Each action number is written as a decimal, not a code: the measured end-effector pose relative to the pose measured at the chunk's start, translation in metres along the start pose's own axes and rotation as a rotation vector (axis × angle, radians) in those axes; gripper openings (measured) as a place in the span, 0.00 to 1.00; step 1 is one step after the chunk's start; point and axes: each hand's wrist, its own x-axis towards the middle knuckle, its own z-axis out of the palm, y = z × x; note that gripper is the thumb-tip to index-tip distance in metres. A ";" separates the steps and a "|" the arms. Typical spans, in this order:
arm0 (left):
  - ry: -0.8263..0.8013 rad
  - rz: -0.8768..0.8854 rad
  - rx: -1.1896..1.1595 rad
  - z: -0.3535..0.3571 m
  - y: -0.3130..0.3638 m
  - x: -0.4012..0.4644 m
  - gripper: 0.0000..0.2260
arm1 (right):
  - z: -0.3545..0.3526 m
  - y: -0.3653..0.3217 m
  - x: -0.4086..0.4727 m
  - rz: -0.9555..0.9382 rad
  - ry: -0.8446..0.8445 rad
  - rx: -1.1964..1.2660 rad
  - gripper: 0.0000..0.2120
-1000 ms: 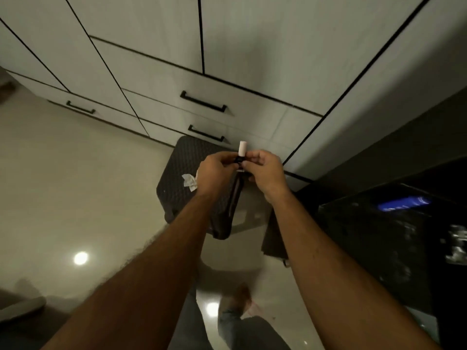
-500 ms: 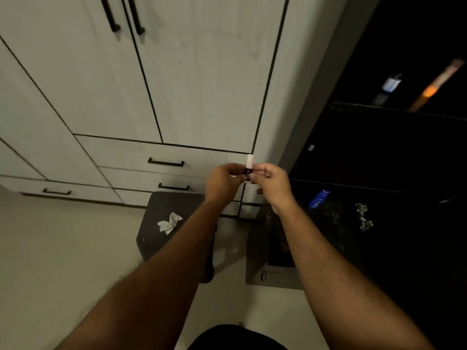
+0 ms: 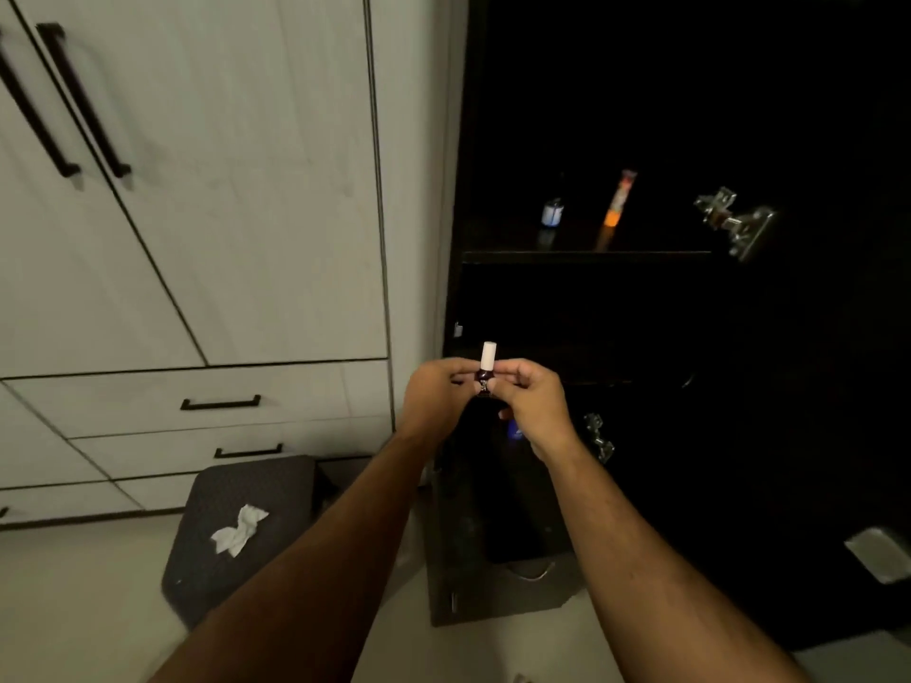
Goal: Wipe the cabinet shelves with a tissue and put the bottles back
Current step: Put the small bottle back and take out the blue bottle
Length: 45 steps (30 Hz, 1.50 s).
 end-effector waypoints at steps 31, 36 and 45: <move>0.035 -0.233 -0.001 0.160 0.012 0.165 0.17 | -0.116 0.065 0.180 -0.024 0.099 -0.326 0.10; 0.041 -0.244 0.001 0.168 -0.001 0.176 0.16 | -0.112 0.070 0.190 0.018 0.101 -0.360 0.09; 0.002 -0.203 0.065 0.171 -0.014 0.180 0.17 | -0.104 0.082 0.197 -0.012 0.113 -0.387 0.11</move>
